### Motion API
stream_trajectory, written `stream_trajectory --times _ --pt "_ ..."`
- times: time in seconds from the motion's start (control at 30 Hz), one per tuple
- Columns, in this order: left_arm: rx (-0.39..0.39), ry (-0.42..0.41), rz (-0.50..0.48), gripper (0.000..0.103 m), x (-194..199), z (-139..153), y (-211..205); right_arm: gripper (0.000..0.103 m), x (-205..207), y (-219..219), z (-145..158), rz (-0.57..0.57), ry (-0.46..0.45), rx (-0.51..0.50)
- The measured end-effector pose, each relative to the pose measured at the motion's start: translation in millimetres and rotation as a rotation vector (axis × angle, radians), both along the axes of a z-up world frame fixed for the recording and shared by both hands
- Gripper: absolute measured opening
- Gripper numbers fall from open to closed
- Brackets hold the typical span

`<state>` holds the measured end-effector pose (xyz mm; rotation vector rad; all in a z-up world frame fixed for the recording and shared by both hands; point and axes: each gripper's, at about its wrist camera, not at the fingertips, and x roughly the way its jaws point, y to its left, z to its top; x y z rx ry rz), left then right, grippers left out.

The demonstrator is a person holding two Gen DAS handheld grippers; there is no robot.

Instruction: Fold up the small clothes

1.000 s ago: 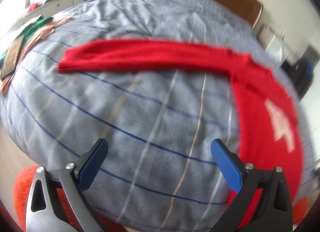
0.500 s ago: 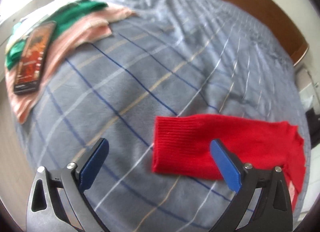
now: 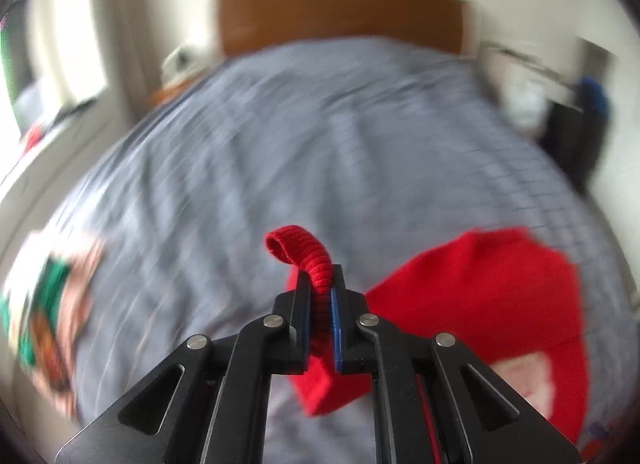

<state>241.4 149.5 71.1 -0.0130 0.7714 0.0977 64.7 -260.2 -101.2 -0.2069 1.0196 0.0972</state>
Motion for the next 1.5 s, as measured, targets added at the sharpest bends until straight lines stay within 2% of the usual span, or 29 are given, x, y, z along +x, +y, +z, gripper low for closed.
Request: stream_trajectory --times 0.1,0.17,0.23,0.3,0.33,0.37,0.47,0.53,0.7,0.77,0.87,0.93,1.0,1.1,1.17,1.3,1.4,1.5 --pt "0.006 -0.047 -0.176 0.007 33 20 -93 0.081 1 -9 -4 -0.015 0.003 0.013" --pt "0.004 -0.05 -0.252 0.007 40 16 -139 0.081 0 -14 -5 -0.026 0.003 0.016" --pt "0.017 -0.026 -0.339 0.011 53 -4 -192 0.081 -2 -20 -6 -0.036 0.003 0.015" --pt "0.006 0.038 -0.402 0.031 58 -32 -226 0.081 -4 -25 -8 -0.046 0.001 0.014" --pt "0.004 0.09 -0.413 0.06 61 -53 -242 0.081 -5 -28 -10 -0.05 0.001 0.014" --pt "0.004 0.107 -0.414 0.073 59 -64 -246 0.081 -6 -31 -12 -0.055 0.004 0.015" --pt "-0.002 0.121 -0.447 0.073 34 -90 -245 0.081 -5 -41 -16 -0.08 0.01 0.032" --pt "0.001 0.14 -0.417 0.073 17 -97 -223 0.081 -5 -48 -16 -0.095 0.004 0.041" --pt "-0.07 0.154 -0.269 0.073 -7 -108 -111 0.081 1 -57 -22 -0.118 0.013 0.067" --pt "-0.05 0.188 -0.248 0.073 -20 -122 -73 0.081 3 -57 -24 -0.116 0.014 0.067" --pt "0.024 0.235 -0.273 0.072 -35 -147 -61 0.081 5 -53 -27 -0.106 0.013 0.062" --pt "0.091 0.256 -0.294 0.07 -38 -166 -68 0.082 6 -50 -28 -0.101 0.012 0.055" --pt "0.126 0.253 -0.275 0.064 -31 -180 -75 0.082 6 -48 -29 -0.102 0.011 0.049" --pt "0.103 0.22 -0.186 0.044 -20 -186 -75 0.082 5 -47 -28 -0.107 0.008 0.042" --pt "0.055 0.181 -0.14 0.007 -16 -189 -71 0.082 3 -47 -27 -0.111 0.008 0.038" --pt "0.02 0.12 -0.057 0.005 -34 -200 -66 0.082 3 -47 -27 -0.118 0.007 0.032" --pt "-0.003 0.107 -0.054 0.005 -44 -203 -61 0.082 2 -46 -28 -0.115 0.003 0.026" --pt "0.01 0.136 -0.082 0.009 -44 -200 -64 0.082 5 -45 -31 -0.112 0.008 0.025"
